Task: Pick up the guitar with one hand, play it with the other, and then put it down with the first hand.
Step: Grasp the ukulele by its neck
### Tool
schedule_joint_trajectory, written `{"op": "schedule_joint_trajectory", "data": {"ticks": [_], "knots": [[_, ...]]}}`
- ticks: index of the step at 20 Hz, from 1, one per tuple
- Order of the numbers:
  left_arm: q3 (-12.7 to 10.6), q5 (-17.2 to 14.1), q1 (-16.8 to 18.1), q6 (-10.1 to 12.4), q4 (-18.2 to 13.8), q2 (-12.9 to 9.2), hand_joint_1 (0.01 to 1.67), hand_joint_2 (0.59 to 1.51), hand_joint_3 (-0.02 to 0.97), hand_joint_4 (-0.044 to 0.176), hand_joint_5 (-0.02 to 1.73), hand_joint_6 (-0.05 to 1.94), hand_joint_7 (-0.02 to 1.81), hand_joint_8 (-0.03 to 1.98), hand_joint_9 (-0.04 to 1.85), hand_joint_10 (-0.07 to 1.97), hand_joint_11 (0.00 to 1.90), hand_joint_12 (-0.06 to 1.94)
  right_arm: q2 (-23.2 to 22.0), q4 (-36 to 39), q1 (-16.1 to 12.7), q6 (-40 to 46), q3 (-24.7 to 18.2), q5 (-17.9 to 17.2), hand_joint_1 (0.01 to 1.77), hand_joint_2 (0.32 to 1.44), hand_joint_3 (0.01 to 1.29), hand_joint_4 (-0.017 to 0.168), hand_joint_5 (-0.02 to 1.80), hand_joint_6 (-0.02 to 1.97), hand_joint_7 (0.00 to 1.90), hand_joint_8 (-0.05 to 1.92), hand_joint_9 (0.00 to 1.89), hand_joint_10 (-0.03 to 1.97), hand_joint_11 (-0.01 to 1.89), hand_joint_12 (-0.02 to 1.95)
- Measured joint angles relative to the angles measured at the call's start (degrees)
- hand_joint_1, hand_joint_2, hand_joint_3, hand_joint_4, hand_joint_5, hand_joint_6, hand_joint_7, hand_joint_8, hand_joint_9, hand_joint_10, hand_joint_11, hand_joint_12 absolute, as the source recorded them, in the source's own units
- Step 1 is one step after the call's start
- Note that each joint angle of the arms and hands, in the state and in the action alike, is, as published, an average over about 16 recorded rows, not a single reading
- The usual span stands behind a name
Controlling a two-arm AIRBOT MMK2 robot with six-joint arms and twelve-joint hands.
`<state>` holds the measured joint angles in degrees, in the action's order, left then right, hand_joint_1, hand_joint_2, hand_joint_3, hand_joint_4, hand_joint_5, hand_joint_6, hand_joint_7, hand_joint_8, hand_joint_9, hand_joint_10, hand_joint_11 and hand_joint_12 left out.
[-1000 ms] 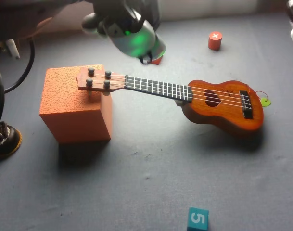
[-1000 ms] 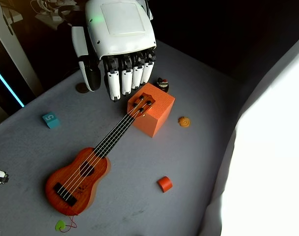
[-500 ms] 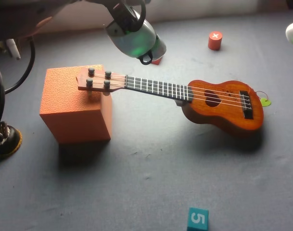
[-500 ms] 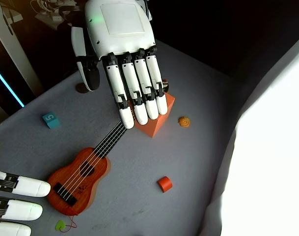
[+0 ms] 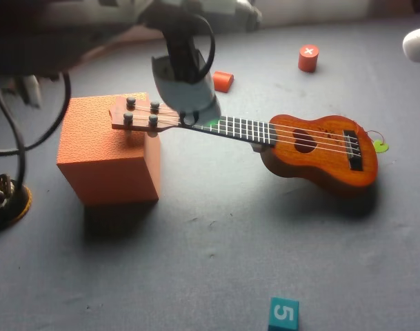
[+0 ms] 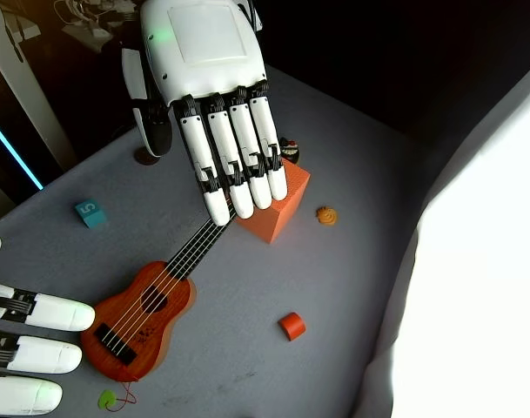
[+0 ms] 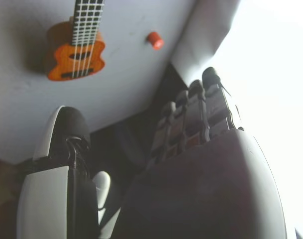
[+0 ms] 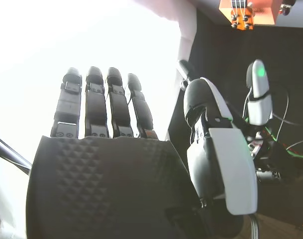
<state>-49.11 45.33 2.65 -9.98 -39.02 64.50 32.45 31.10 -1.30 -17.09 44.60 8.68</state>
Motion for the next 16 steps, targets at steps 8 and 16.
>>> {"op": "schedule_joint_trajectory", "data": {"ticks": [8,16], "knots": [[-2.2,3.7,-4.9,9.1,-5.3,6.1,1.51,1.117,0.003,0.036,0.02,-0.01,0.02,-0.01,0.02,0.01,0.02,0.00,0.3,0.0,0.0,0.3,0.3,0.4,0.38,1.35,0.02,-0.001,0.14,0.04,0.12,0.01,0.08,0.03,0.02,0.07],[-6.8,6.2,-9.4,15.3,-13.0,12.5,1.66,1.152,0.014,0.031,0.02,-0.01,0.02,-0.01,0.02,0.01,0.02,0.01,0.3,0.0,0.0,0.3,0.4,0.4,0.40,1.35,0.02,-0.001,0.15,0.03,0.12,0.01,0.09,0.02,0.02,0.05]]}}
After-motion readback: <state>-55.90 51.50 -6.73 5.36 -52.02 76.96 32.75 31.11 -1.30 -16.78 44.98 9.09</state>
